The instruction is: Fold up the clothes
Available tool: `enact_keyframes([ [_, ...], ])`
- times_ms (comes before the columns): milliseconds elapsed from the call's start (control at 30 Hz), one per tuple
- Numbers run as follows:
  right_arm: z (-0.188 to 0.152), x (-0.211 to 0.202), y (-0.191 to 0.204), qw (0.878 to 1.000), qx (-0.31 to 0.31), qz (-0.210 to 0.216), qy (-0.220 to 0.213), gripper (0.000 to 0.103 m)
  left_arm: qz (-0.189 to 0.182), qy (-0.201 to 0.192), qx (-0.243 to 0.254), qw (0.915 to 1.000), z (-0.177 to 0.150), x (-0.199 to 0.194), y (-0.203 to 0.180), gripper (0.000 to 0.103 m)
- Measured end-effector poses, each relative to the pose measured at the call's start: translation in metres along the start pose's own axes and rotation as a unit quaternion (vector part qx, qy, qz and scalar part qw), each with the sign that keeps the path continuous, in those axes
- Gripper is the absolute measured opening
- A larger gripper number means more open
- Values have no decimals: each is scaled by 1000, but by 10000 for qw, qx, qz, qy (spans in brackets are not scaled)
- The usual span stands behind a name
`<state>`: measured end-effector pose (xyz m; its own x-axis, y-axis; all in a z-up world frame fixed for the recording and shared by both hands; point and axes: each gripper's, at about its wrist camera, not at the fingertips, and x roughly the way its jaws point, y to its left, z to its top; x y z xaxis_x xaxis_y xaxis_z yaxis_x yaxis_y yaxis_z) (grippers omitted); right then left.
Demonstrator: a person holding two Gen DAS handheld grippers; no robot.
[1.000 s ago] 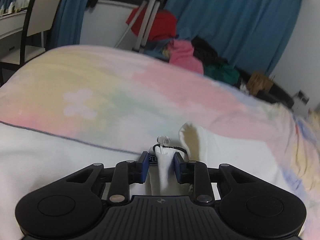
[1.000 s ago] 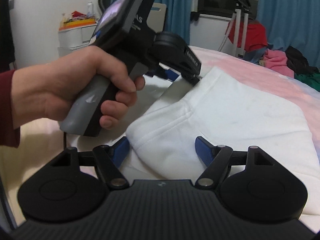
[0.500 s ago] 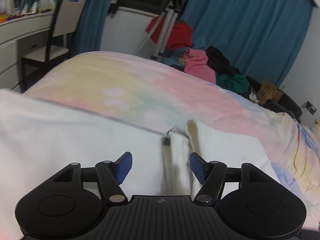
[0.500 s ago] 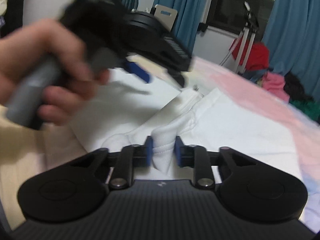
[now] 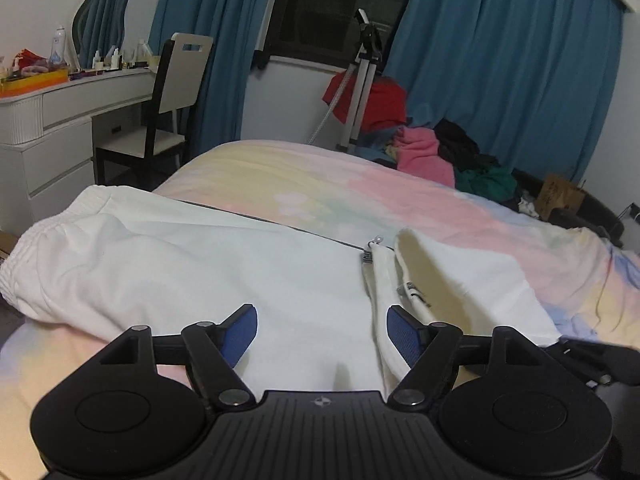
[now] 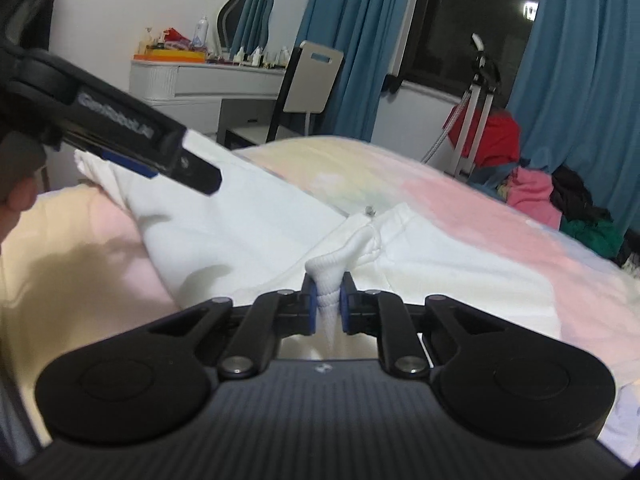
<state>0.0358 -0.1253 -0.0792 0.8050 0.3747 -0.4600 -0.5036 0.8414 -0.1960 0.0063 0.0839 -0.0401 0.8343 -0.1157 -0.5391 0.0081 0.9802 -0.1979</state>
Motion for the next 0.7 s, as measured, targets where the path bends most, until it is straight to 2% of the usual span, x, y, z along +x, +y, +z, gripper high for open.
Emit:
enact_keyframes([
  [167,-14,19,6,9991,-85,39,414,15,372,176,-30,9991,-3,25,3,80],
  [233,-12,21,7,9991,-44,21,417,16,473,321,-137,9983,-4,29,9,81],
  [300,-8,18,4,9992,109,53,374,21,619,422,-253,9969,-4,27,16,87],
  [400,-3,9,-3,9983,449,236,295,36,926,446,-509,9934,1,15,32,99],
  [467,0,3,-7,9968,703,330,188,63,945,475,-901,9903,5,10,50,101],
  [500,2,-1,-8,9962,803,314,111,70,870,489,-1202,9877,5,8,62,101],
  [533,4,-4,-9,9956,891,283,39,80,734,523,-1655,9821,5,7,76,101],
  [567,6,-7,-11,9950,967,234,-17,82,577,566,-2153,9732,4,7,91,101],
  [633,9,-11,-17,9931,1161,159,-88,82,342,701,-3050,9492,-1,11,120,101],
  [700,9,-12,-28,9893,1453,72,-121,82,319,785,-3689,9256,-8,17,146,101],
])
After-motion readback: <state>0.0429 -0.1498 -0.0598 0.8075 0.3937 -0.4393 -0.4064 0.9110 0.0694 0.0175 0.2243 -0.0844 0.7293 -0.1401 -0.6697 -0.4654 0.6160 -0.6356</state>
